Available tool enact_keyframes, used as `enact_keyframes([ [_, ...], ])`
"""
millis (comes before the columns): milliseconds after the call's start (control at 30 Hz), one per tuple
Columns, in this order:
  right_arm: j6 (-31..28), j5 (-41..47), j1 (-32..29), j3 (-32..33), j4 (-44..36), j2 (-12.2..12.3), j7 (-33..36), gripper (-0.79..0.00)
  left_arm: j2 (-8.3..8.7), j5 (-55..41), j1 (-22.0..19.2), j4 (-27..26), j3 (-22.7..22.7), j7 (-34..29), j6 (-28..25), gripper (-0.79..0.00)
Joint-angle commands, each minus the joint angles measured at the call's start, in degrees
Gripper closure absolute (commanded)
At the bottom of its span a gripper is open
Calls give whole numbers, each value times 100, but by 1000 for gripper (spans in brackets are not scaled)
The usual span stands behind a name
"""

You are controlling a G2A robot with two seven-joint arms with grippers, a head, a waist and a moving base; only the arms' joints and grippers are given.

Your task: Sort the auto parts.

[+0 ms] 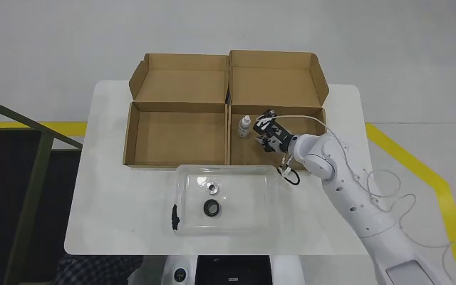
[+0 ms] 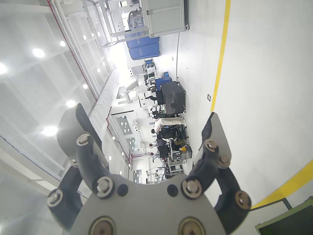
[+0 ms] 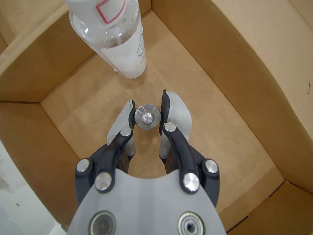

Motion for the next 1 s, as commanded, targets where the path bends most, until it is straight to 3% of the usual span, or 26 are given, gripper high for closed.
enact_keyframes([
  [0, 11, 4, -12, 25, -56, 3, -18, -785, 0, 0, 0, 0, 0, 0, 0, -785],
  [200, 71, -54, -289, 317, -624, 74, -116, -785, 0, 0, 0, 0, 0, 0, 0, -785],
  [567, -218, -270, -1361, 860, -2543, 266, -135, -785, 0, 0, 0, 0, 0, 0, 0, -785],
  [967, -436, -679, -2104, 554, -3573, 312, -394, -785, 0, 0, 0, 0, 0, 0, 0, -785],
])
